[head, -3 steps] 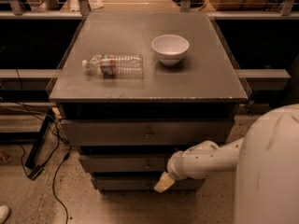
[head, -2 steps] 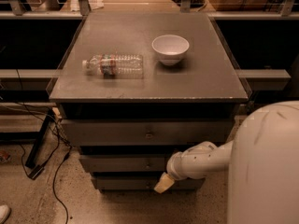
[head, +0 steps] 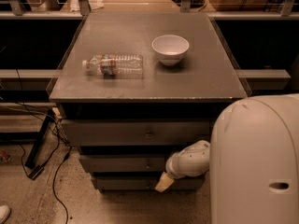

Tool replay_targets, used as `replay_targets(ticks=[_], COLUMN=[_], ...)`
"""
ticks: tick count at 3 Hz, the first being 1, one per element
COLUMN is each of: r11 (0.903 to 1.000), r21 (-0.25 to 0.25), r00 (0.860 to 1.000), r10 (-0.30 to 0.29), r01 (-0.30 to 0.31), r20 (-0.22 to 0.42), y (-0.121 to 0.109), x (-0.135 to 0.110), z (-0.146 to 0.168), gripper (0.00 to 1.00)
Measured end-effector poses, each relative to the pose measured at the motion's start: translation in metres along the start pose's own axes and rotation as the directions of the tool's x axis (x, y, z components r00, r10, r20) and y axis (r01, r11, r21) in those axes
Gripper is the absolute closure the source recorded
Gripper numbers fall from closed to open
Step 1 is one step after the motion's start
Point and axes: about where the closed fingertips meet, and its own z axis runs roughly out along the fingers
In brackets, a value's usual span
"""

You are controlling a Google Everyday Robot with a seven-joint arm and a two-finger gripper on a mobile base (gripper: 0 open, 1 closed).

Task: Open middle drawer

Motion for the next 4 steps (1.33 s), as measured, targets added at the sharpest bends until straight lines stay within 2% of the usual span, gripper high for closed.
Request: replay_targets(ticks=[1, 2, 3, 4], r11=[0.9995, 0.9985, 0.9985, 0.997], r21=[-0.024, -0.051, -0.051, -0.073], r00=[1.0, 0.999, 0.999, 0.998], r10=[-0.019, -0.023, -0.023, -0.03], r01=[0.019, 0.021, 0.021, 0.026], r20=[-0.019, -0.041, -0.041, -0.057], y=[0.011, 0.025, 0.025, 0.038], x=[0.009, 0.02, 0.019, 0.028], z=[0.005, -0.004, -0.008, -0.024], gripper=[0.0, 0.0, 0.0, 0.0])
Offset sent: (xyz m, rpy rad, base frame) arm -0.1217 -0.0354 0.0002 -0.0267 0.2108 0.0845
